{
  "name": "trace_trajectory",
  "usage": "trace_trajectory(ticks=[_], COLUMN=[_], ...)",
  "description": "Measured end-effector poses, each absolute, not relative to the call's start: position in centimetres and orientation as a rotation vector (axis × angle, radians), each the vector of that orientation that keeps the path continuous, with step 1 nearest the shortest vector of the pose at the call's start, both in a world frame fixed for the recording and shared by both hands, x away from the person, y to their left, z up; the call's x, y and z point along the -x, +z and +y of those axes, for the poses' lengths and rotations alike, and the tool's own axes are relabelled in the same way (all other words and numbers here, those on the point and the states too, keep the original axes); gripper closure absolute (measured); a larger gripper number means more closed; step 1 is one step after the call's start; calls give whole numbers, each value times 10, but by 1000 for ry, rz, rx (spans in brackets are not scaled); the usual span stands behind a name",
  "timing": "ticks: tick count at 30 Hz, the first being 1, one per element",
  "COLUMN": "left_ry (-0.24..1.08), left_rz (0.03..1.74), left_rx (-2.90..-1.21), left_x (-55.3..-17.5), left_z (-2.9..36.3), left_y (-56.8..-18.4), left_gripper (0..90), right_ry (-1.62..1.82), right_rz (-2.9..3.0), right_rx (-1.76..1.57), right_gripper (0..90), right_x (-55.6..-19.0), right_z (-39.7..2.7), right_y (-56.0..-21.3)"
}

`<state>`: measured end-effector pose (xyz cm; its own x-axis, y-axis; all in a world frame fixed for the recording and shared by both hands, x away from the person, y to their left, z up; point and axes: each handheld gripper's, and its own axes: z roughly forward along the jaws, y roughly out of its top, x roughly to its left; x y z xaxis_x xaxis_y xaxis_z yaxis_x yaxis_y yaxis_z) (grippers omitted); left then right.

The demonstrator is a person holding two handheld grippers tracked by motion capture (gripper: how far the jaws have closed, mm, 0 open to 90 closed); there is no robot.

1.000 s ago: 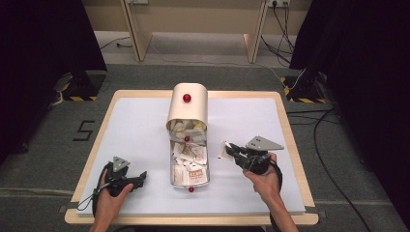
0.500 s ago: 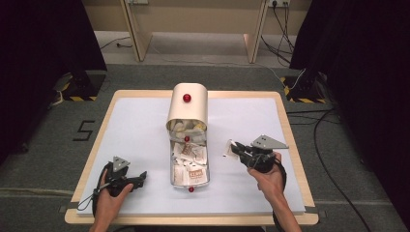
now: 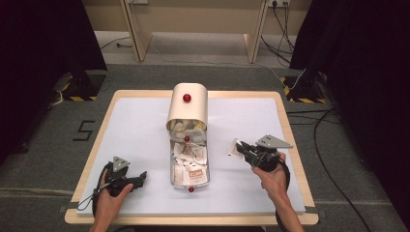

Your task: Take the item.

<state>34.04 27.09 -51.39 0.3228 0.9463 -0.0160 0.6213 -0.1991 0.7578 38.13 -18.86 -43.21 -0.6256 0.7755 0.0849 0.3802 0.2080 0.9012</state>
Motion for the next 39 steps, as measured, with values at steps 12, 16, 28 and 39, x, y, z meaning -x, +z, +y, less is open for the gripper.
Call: trace_trajectory(ticks=[12,16,28,39], left_ry=[615,615,615,615], left_rz=[1382,1381,1381,1382], left_rx=[-1916,-1915,-1915,-1916], left_x=[-340,-340,-340,-340], left_z=[271,271,271,271], left_y=[-514,-514,-514,-514], left_gripper=[138,138,138,138], right_ry=[1359,1351,1322,1328], right_rz=[2097,2094,2088,2065], right_rx=[-1121,-1133,-1175,-1209], right_gripper=[808,808,808,808], right_x=[-387,-388,-393,-398], right_z=[-198,-200,-209,-212], right_y=[-441,-443,-452,-458])
